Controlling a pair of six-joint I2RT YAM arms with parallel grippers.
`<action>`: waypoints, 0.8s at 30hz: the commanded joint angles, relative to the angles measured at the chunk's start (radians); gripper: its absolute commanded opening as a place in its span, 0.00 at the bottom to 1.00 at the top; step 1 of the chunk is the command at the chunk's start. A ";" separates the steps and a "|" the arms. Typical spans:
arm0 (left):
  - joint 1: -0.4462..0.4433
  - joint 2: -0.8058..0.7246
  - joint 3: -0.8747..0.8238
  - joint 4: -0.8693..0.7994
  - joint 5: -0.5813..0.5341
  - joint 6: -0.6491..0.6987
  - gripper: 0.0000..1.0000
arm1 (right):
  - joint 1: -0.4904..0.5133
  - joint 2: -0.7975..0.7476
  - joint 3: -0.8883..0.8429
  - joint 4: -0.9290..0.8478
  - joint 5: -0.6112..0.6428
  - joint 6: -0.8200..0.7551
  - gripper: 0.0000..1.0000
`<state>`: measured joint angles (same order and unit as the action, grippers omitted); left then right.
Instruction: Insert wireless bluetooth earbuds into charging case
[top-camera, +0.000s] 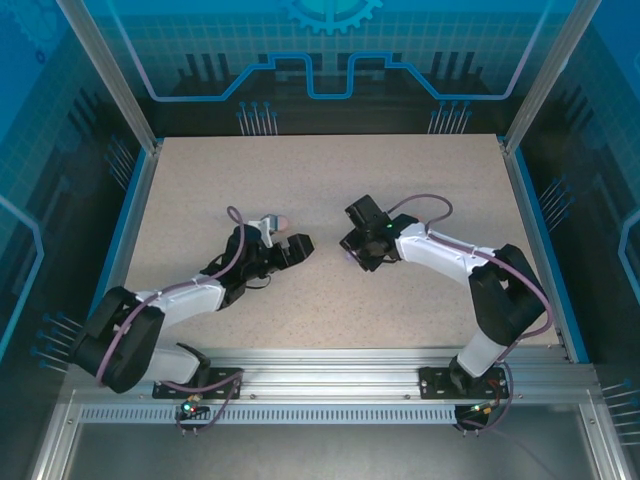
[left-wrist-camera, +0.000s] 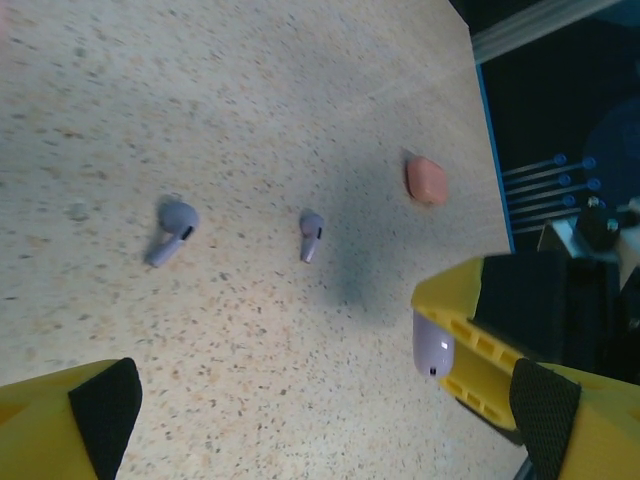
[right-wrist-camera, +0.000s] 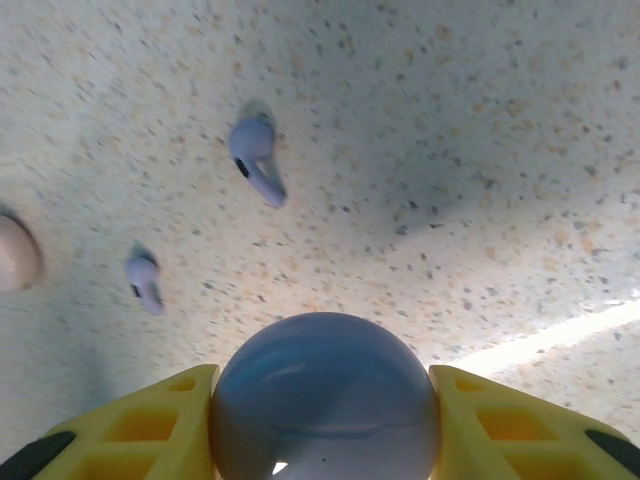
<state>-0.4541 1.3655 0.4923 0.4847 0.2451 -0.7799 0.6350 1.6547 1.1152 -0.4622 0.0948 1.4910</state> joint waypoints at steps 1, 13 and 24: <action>-0.032 0.033 -0.002 0.117 0.061 0.078 0.97 | -0.017 -0.026 0.039 0.045 -0.037 0.052 0.43; -0.110 0.123 0.028 0.209 -0.001 0.133 0.83 | -0.023 0.006 0.079 0.112 -0.090 0.093 0.41; -0.123 0.219 0.056 0.377 -0.051 0.049 0.61 | -0.021 -0.002 0.074 0.123 -0.091 0.100 0.41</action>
<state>-0.5678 1.5608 0.5117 0.7700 0.2161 -0.7074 0.6209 1.6550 1.1725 -0.3557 0.0170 1.5753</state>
